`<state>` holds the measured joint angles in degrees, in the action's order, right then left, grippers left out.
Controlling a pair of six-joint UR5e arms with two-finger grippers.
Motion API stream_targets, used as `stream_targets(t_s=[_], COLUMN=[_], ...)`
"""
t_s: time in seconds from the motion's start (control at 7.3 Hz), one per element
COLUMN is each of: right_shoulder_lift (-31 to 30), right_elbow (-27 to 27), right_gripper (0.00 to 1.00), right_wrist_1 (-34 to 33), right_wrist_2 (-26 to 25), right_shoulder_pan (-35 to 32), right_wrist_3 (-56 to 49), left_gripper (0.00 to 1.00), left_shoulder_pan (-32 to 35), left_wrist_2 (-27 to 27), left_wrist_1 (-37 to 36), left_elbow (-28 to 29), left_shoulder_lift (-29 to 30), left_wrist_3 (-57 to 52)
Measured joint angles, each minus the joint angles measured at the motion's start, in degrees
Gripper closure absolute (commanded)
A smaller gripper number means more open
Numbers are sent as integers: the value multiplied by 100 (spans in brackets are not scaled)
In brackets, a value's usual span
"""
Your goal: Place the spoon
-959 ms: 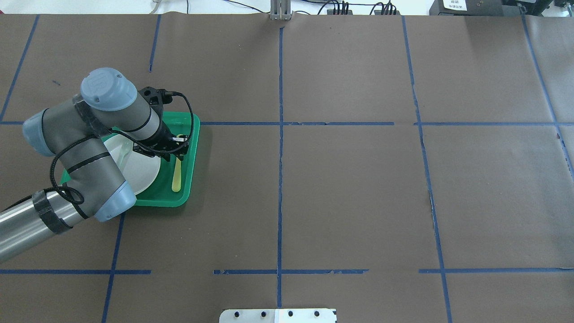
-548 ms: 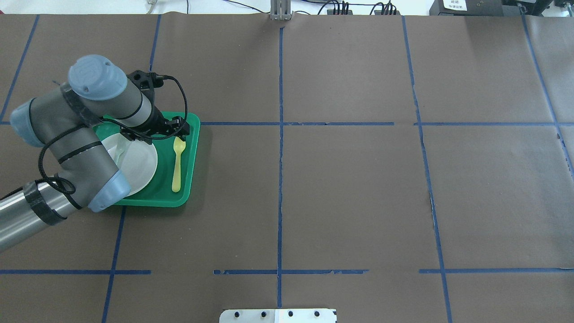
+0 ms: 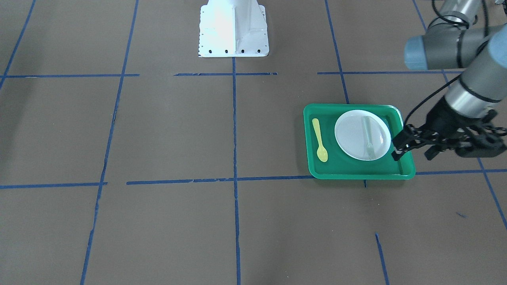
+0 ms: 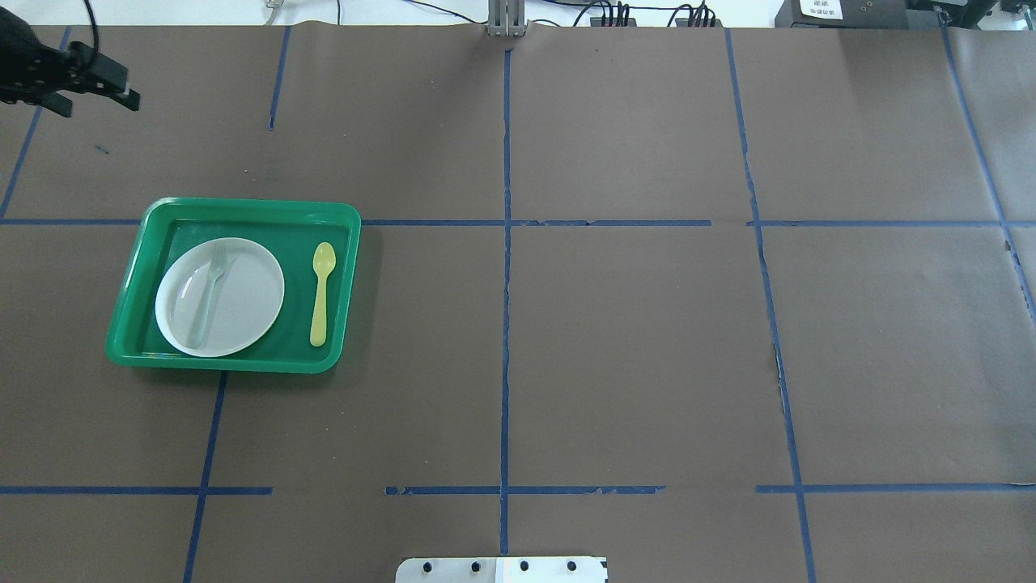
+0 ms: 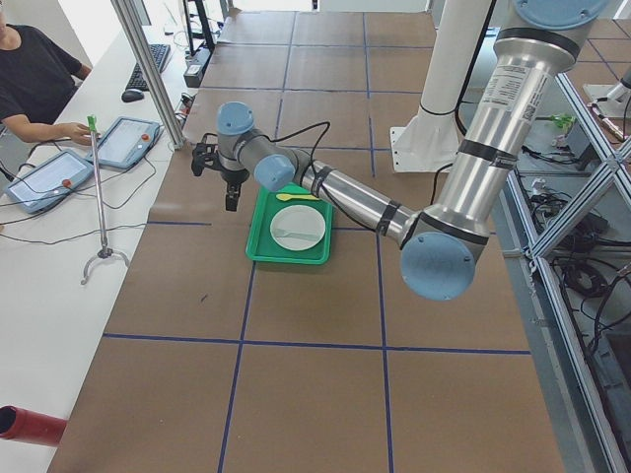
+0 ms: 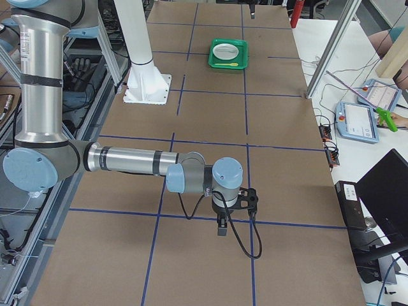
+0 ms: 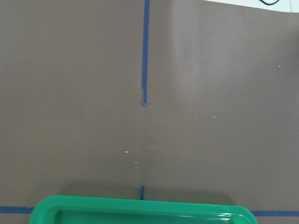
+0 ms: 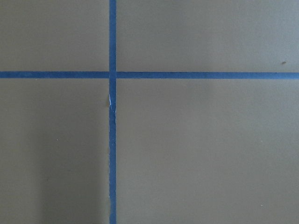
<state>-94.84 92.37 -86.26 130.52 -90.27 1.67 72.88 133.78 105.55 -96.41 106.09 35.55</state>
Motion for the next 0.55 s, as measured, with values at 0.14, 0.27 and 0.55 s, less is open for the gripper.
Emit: stream_targets(t_s=[0.14,0.27,0.55], right_shoulder_lift=[0,0,0], right_elbow=[0,0,0], right_gripper=[0,0,0], right_wrist_1=[-2,-4,-1], right_wrist_2=[0,0,0], right_shoulder_pan=[0,0,0], right_wrist_3=[0,0,0], left_gripper=[2,2,0], left_shoulder_pan=[460,969,1841], left_wrist_2=[137,170,161], left_wrist_1=[-115,-371,-691], left_elbow=[105,409,1225], left_shoulder_lift=[-365,-587,-712], left_wrist_3=[-1120,-2334,-3867])
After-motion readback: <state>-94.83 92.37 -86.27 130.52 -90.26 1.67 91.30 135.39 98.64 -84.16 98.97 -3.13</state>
